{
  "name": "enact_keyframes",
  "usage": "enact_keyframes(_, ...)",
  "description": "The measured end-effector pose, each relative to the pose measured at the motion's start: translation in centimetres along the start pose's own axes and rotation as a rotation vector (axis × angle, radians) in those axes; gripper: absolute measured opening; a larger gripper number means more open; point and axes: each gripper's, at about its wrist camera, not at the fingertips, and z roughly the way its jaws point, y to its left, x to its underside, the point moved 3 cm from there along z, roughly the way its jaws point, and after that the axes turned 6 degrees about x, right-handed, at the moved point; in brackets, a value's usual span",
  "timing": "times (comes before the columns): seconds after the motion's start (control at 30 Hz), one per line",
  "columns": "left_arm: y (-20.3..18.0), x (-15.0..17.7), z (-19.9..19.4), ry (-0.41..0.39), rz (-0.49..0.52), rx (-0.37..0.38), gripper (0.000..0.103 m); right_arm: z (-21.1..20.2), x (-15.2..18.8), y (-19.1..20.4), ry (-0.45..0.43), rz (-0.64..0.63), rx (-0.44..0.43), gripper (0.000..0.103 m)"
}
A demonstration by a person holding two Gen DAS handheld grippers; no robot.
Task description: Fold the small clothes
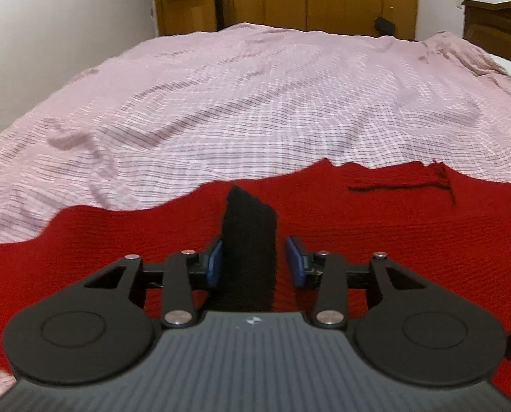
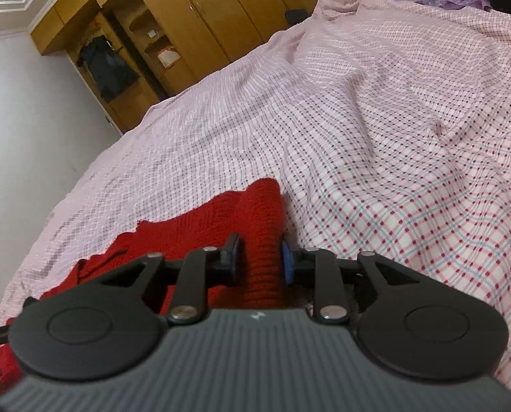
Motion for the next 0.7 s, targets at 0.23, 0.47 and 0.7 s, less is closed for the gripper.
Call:
enact_keyframes(0.23,1.8,0.4,-2.9,-0.011,-0.007,-0.054,0.051,-2.2,-0.8,0.1,-0.03,0.043,-0.038,0.057)
enact_keyframes(0.47,3.9,0.8,-6.8,-0.016,-0.072,-0.053,0.051,-6.2,-1.1,2.3,0.001,0.025,-0.068,0.058)
enact_keyframes(0.7,6.3,2.5,-10.5,-0.006,-0.128,-0.1,0.051,-10.2,1.5,6.1,0.077,-0.004,-0.143,0.058)
